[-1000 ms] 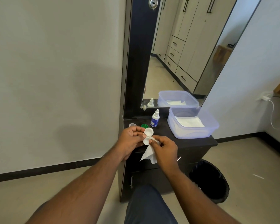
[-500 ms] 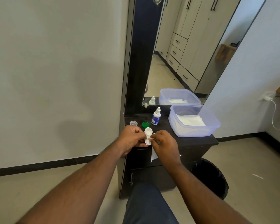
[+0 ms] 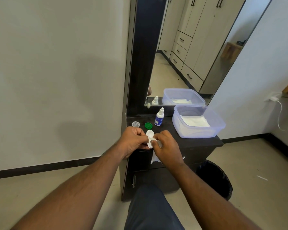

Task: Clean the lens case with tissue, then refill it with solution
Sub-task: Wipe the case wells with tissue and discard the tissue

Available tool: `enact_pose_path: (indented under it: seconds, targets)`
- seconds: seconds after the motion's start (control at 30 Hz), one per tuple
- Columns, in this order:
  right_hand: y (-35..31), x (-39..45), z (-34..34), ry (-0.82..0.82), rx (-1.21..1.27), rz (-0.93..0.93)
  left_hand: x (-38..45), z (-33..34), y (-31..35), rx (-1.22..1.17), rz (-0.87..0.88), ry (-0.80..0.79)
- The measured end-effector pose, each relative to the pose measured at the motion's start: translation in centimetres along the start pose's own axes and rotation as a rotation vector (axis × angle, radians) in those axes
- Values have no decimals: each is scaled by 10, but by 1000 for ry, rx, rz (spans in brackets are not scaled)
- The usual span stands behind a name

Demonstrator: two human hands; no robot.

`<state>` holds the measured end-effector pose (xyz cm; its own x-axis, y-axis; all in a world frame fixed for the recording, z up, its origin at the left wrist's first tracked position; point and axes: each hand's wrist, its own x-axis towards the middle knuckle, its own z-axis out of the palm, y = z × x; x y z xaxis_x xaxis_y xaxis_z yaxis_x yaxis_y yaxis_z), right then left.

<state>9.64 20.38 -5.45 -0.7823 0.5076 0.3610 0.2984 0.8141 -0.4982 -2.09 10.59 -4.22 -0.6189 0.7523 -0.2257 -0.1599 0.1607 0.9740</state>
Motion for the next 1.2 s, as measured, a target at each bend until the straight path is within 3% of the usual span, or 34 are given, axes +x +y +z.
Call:
enact_pose_path:
  seconds: [0.3,0.57,0.8,0.9,1.03,1.13,1.2]
  targets:
    - [-10,-1,3,19,-150,34,-4,3,-1,-2,36,26]
    - [-30,6,-7,-185,-462,8,-8,5,0,5,63,57]
    - [-39,9,-9,-259,-332,285,-8,7,-3,69,84,86]
    - [-34,15,-5,-218,-28,554,-6,7,-6,26,116,122]
    - [-32,17,-11,-183,796,1060,-4,7,-7,3,117,203]
    - [-31,11,-30,-206,1365,1099,-5,8,-4,-59,104,184]
    - [-23,9,-42,-77,1438,1011,-3,9,-3,-122,55,162]
